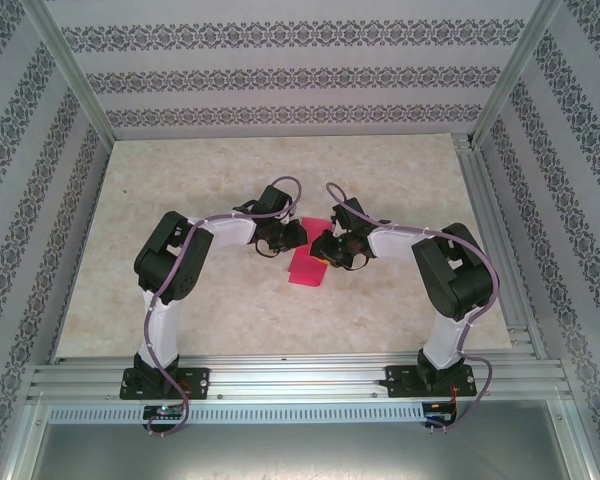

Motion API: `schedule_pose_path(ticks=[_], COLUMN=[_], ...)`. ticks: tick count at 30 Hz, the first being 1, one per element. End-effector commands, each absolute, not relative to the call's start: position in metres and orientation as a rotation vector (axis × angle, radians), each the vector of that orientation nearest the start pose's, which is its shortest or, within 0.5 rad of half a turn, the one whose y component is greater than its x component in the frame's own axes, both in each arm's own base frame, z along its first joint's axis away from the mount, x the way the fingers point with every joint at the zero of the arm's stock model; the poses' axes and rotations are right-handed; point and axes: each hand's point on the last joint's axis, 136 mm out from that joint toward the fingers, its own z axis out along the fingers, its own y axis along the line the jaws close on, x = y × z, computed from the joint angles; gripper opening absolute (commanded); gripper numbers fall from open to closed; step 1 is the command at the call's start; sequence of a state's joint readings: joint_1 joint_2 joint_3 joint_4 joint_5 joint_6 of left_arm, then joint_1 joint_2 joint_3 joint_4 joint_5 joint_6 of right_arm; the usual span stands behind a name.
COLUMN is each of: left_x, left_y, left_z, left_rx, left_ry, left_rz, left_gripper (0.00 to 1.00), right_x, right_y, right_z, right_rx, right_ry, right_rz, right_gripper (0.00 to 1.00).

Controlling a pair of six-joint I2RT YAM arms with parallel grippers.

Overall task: Fold a paper plane with a square sheet of paper (pick it up from the middle)
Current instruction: Fold the square sheet of paper in half at the center of the table.

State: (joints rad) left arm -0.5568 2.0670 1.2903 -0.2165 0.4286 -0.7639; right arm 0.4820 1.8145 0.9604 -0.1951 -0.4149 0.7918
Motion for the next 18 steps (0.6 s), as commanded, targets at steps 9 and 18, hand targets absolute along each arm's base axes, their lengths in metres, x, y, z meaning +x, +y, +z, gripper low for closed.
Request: schedule_pose_path(ticks=[9,18], left_x=[0.365,0.363], left_y=[-0.315,-0.314], left_z=[0.005,0.003], left_rx=[-0.087,-0.084], left_ry=[2.852,2.861], left_rz=[-0.911,-0.902], left_gripper=[0.19,0.19], right_x=[0.357,0.35], right_y=[0.245,0.236], right_z=[0.045,0.013], right_rx=[0.285,0.321], right_ry=[2.701,2.77], right_rz=[1.015,0.954], right_gripper=[0.22,0.21])
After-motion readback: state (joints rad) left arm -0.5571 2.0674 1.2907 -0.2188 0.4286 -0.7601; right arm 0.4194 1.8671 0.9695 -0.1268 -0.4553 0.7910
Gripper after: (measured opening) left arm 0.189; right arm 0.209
